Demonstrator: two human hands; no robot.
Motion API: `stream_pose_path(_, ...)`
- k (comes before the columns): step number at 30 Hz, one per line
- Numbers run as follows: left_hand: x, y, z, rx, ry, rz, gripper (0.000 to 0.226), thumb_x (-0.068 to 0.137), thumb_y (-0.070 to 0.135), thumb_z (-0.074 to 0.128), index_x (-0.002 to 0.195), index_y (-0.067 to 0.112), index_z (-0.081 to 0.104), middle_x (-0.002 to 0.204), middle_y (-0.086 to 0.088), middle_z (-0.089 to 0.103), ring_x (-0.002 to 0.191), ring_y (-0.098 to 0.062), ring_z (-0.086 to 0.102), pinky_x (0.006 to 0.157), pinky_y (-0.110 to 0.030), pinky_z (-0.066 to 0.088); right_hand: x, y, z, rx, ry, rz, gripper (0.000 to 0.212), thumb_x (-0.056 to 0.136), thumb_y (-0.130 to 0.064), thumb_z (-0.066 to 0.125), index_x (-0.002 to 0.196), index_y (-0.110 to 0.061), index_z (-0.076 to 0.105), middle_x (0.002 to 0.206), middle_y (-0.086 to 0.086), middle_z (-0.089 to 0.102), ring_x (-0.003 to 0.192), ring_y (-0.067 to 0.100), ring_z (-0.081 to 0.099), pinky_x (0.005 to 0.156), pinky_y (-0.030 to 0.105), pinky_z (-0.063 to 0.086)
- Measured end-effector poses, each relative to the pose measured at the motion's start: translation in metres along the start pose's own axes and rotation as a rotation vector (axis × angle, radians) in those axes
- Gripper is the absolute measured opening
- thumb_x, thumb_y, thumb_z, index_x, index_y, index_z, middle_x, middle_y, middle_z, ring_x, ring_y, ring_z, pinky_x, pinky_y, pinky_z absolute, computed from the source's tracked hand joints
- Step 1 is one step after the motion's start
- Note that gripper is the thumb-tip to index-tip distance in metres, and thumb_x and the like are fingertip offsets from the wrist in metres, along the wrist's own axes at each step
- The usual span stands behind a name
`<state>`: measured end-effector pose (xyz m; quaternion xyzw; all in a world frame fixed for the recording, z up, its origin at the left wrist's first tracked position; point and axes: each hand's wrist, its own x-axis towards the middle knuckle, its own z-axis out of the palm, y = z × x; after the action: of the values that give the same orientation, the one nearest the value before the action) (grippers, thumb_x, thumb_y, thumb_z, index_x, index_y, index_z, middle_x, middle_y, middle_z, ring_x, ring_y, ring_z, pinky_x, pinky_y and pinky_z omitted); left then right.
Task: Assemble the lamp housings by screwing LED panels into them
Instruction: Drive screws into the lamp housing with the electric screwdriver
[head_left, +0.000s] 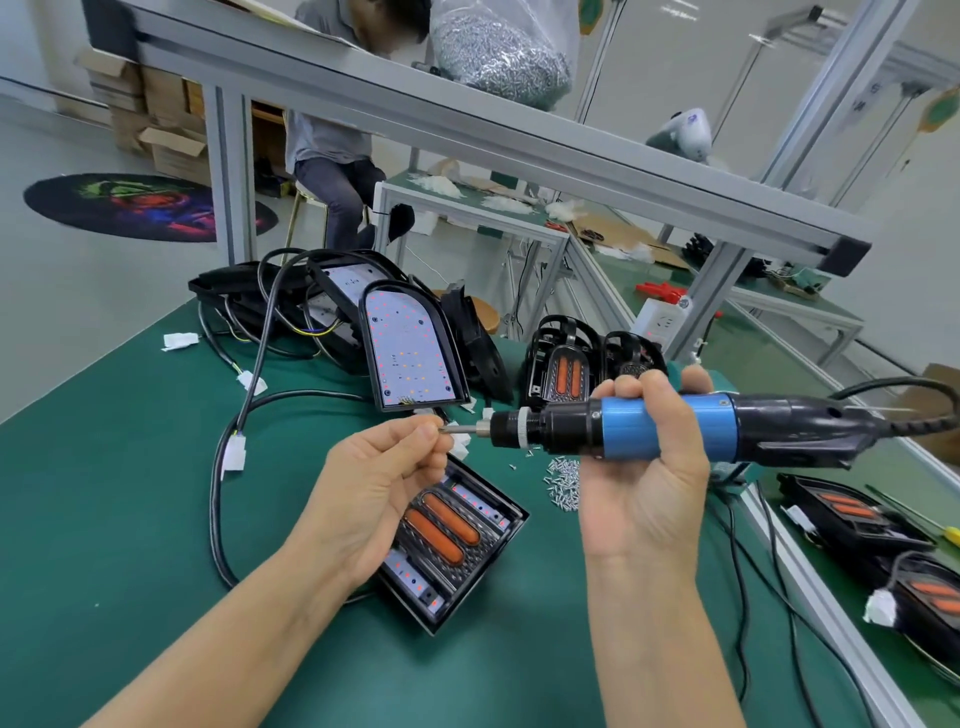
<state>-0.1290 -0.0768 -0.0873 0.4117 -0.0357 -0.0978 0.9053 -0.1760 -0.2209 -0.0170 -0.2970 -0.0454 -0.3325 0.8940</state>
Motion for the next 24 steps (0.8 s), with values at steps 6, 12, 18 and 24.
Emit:
stream_pose_path(6,0.006,0.01,-0.016,0.312,-0.038,0.054,0.029,0.059,0.034,0.073,0.086,0.022,0.078,0.087,0.001,0.074,0.071,-0.006,0.061,0.066,-0.02,0.05,0.007,0.003,0.0,-0.021,-0.077,0.011,0.037,0.073,-0.001,0.064,0.1,-0.023,0.055,0.07,-0.004,0.056,0.066,0.01,0.058,0.078,0.026,0.053)
stream_pose_path(12,0.025,0.021,-0.07,1.063,0.145,-0.03,0.089,0.063,0.067,0.073,0.136,0.029,0.041,0.131,0.005,0.055,0.12,-0.015,0.047,0.103,-0.032,0.033,0.018,0.014,-0.005,-0.191,-0.119,-0.044,0.038,0.076,0.0,0.064,0.104,-0.023,0.054,0.07,-0.007,0.056,0.065,0.01,0.057,0.075,0.025,0.052)
stream_pose_path(18,0.026,-0.001,-0.065,1.437,0.084,-0.116,0.129,0.037,0.075,0.062,0.149,0.032,0.013,0.147,-0.005,0.038,0.139,-0.022,0.028,0.114,-0.039,0.013,0.024,0.041,-0.015,-0.344,-0.122,-0.036,0.042,0.073,0.001,0.064,0.107,-0.022,0.053,0.07,0.0,0.051,0.069,0.017,0.053,0.075,0.025,0.05)
stream_pose_path(24,0.027,-0.005,-0.06,1.039,0.014,-0.024,0.123,0.052,0.035,0.092,0.148,0.036,0.016,0.149,0.002,0.027,0.136,-0.015,0.029,0.101,-0.028,0.027,0.027,0.052,-0.021,-0.394,-0.132,-0.026,0.041,0.073,-0.001,0.066,0.105,-0.024,0.056,0.07,-0.003,0.054,0.075,0.019,0.051,0.079,0.025,0.051)
